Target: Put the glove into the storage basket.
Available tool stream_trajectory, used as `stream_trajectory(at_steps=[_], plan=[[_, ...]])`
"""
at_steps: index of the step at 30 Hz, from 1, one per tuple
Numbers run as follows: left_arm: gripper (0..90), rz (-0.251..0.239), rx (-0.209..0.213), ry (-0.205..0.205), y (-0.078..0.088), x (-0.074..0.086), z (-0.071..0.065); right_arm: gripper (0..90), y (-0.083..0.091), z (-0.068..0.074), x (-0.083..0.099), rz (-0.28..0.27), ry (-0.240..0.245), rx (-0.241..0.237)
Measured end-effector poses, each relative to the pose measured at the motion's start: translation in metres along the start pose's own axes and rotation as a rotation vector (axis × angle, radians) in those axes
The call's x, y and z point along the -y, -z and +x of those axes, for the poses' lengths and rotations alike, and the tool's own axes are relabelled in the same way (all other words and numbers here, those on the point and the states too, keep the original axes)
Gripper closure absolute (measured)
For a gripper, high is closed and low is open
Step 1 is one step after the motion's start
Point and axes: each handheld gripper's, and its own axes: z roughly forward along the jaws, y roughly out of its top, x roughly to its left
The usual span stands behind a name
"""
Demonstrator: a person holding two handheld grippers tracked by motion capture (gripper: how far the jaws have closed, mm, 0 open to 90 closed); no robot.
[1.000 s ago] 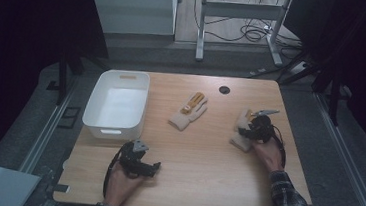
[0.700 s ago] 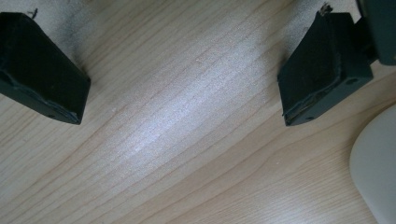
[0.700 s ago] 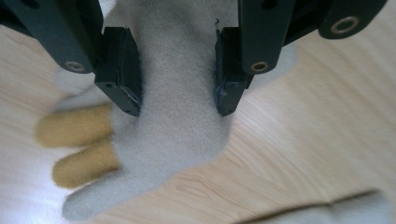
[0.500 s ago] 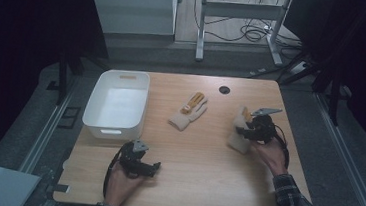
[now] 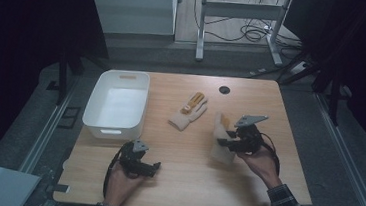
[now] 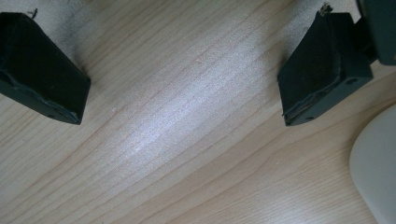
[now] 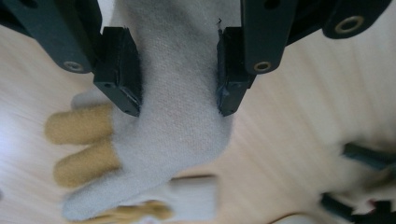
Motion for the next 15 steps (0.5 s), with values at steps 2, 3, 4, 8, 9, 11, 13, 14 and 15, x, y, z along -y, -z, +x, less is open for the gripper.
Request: stream_trajectory(at_steps=[2, 3, 4, 8, 9, 11, 13, 14, 15], plan=[[2.2, 0.000, 0.000, -0.003, 0.000, 0.000, 0.000, 54.2, -0.006, 0.010, 0.000, 0.010, 0.026, -0.023], [2.3, -0.002, 0.000, -0.001, 0.000, 0.000, 0.000, 54.0, -0.010, 0.016, 0.000, 0.018, 0.041, -0.035], [2.2, -0.003, 0.000, 0.002, 0.000, 0.000, 0.000, 53.9, -0.014, 0.021, 0.001, 0.027, 0.057, -0.041], [2.2, -0.003, -0.001, 0.006, 0.000, 0.000, 0.000, 53.4, -0.032, 0.033, 0.008, 0.071, 0.100, -0.039], [2.3, -0.003, 0.000, 0.009, 0.000, 0.000, -0.001, 53.2, -0.038, 0.035, 0.011, 0.085, 0.103, -0.042], [2.3, -0.003, 0.000, 0.008, 0.000, 0.000, -0.001, 52.4, -0.045, 0.036, 0.017, 0.099, 0.093, -0.051], [2.2, -0.003, 0.000, 0.009, 0.000, 0.000, -0.001, 50.0, -0.051, 0.037, 0.022, 0.107, 0.083, -0.061], [2.2, -0.003, 0.000, 0.009, 0.000, 0.000, -0.001, 48.9, -0.053, 0.037, 0.024, 0.111, 0.079, -0.065], [2.2, -0.003, 0.000, 0.009, 0.000, 0.000, -0.001, 47.5, -0.056, 0.038, 0.026, 0.118, 0.073, -0.072]])
